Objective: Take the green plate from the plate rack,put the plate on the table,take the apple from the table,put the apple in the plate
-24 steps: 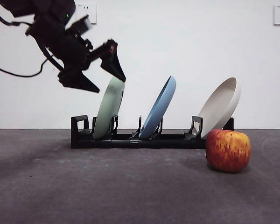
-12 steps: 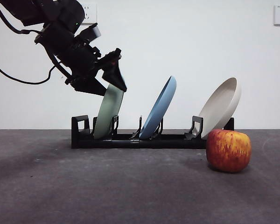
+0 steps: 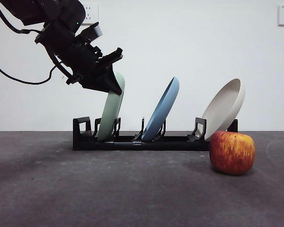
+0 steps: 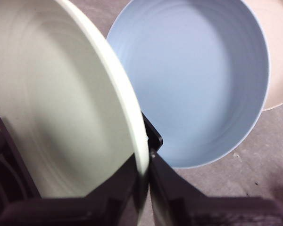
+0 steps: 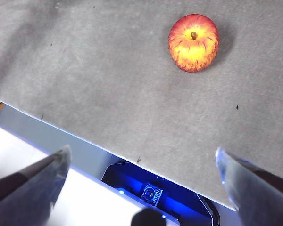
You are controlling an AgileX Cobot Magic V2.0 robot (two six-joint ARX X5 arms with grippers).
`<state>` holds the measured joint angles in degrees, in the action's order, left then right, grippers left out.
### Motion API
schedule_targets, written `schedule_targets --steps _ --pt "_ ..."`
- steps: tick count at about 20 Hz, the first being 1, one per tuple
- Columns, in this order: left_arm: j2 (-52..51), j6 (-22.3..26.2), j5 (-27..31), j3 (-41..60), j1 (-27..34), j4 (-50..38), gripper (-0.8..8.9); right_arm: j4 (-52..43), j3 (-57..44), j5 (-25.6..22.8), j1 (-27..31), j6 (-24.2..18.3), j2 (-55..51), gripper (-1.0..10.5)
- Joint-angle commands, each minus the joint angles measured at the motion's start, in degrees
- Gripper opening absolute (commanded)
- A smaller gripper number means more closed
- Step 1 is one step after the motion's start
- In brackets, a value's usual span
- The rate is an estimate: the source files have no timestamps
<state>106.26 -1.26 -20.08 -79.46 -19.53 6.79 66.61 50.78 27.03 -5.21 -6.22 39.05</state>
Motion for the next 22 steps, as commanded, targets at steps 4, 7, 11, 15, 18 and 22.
schedule_targets --steps 4,7,11,15,18,22 --pt "-0.68 -0.68 -1.14 0.22 0.13 0.09 -0.12 -0.13 0.17 0.07 -0.09 0.37 -0.04 6.9" --pt "-2.80 -0.66 -1.25 -0.66 0.31 0.85 -0.09 -0.17 0.17 0.07 -0.09 0.33 -0.04 6.9" --pt "-5.25 0.00 -1.38 -4.39 0.37 4.33 -0.09 -0.17 0.17 0.07 -0.09 0.33 -0.04 6.9" --pt "-8.33 2.75 -1.40 -9.33 -0.31 11.28 -0.09 -0.26 0.17 0.07 -0.09 0.33 -0.04 6.9" --pt "-11.41 7.06 -1.14 -12.98 -1.79 20.44 -0.08 -0.57 0.17 0.07 -0.09 0.35 -0.04 6.9" --pt "-17.94 13.00 8.20 -13.64 -7.21 31.43 -0.08 -0.55 0.17 0.07 -0.09 0.33 -0.04 6.9"
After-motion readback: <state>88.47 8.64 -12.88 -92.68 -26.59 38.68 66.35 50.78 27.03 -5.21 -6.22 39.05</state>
